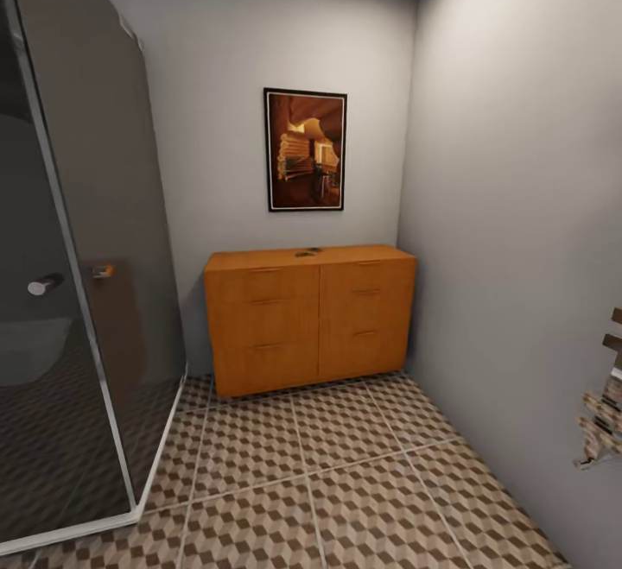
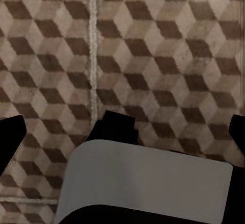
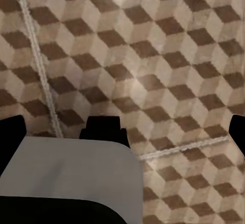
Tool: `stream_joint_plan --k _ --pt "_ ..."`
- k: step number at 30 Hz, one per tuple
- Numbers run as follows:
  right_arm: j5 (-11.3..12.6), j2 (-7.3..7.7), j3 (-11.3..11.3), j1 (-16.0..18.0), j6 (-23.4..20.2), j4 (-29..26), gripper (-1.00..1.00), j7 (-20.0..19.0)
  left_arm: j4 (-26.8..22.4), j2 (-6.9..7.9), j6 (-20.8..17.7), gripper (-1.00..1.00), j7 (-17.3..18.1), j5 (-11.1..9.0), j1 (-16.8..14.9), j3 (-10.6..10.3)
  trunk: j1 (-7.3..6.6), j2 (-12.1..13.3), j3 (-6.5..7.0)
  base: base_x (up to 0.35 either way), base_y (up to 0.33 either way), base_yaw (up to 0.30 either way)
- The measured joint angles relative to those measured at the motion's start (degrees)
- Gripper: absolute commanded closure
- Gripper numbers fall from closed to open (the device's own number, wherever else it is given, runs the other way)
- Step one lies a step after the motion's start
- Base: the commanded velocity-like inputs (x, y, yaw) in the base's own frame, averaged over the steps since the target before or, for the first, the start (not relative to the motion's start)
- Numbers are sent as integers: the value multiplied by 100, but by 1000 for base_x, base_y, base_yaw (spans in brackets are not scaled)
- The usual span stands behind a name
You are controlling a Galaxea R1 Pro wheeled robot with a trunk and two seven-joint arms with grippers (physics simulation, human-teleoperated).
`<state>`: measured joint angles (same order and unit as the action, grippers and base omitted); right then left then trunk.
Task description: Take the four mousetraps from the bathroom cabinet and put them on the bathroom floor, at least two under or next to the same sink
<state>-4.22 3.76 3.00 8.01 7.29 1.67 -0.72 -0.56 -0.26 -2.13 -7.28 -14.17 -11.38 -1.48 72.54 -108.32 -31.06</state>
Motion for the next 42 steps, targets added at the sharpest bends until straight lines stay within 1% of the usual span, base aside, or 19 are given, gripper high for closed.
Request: stream_joint_plan --k 21,42 --pt "-9 8 -2 0 0 0 -100 0 -5 1 10 -100 1 -10 1 7 0 0 1 320 0 -1" --pt "-47 61 -24 5 3 -7 -100 0 -8 9 23 -100 -8 -20 1 17 0 0 1 313 0 0"
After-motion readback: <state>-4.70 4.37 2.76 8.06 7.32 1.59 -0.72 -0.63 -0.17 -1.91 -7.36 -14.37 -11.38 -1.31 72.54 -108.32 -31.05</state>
